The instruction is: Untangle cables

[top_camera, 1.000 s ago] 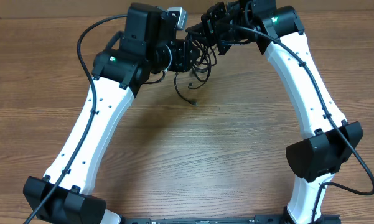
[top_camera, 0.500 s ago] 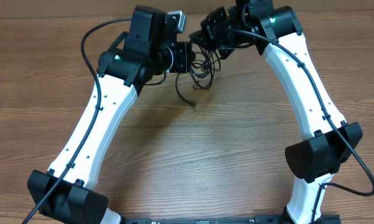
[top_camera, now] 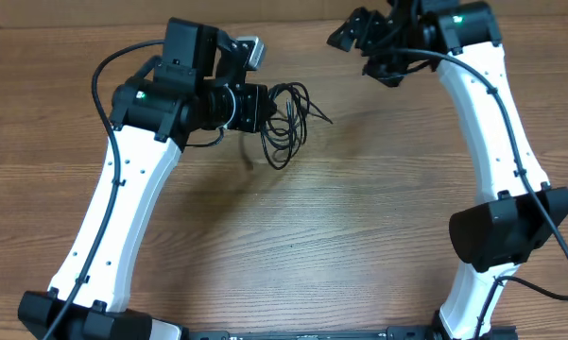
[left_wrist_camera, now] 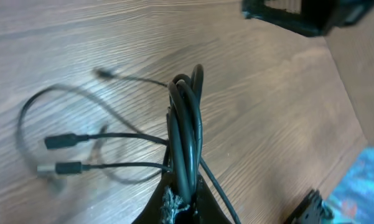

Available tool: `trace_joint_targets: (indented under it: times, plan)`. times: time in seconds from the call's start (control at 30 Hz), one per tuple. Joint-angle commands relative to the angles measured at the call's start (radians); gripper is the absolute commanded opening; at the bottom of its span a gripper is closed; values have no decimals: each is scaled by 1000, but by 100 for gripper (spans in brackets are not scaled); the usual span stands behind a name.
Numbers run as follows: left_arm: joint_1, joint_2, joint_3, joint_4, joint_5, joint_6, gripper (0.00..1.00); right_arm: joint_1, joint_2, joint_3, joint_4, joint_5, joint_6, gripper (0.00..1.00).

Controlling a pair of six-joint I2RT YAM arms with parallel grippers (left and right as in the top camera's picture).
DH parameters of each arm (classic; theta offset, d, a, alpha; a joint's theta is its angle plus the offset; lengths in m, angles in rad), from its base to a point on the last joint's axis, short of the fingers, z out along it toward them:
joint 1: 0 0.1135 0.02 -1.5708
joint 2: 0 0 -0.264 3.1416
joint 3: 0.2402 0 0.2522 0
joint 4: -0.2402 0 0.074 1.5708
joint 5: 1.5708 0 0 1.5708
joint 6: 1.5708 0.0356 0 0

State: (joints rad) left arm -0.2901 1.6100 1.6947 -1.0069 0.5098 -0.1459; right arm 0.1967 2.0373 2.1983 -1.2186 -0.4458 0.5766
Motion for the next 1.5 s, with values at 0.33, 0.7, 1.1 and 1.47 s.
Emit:
trace_joint_targets:
  times: [0.33, 0.7, 1.1, 1.47]
  plan:
    - [19, -13, 8, 16, -60, -26, 4, -41, -18, 14, -162, -80, -223, 89]
    - [69, -13, 8, 34, -121, -151, 4, -39, -18, 14, -188, -80, -253, 93]
    - [87, -11, 8, 77, -129, -218, 4, -39, -18, 14, -225, -79, -105, 94]
    - [88, -11, 8, 90, -178, -254, 4, -39, -17, 13, -232, -80, -103, 96]
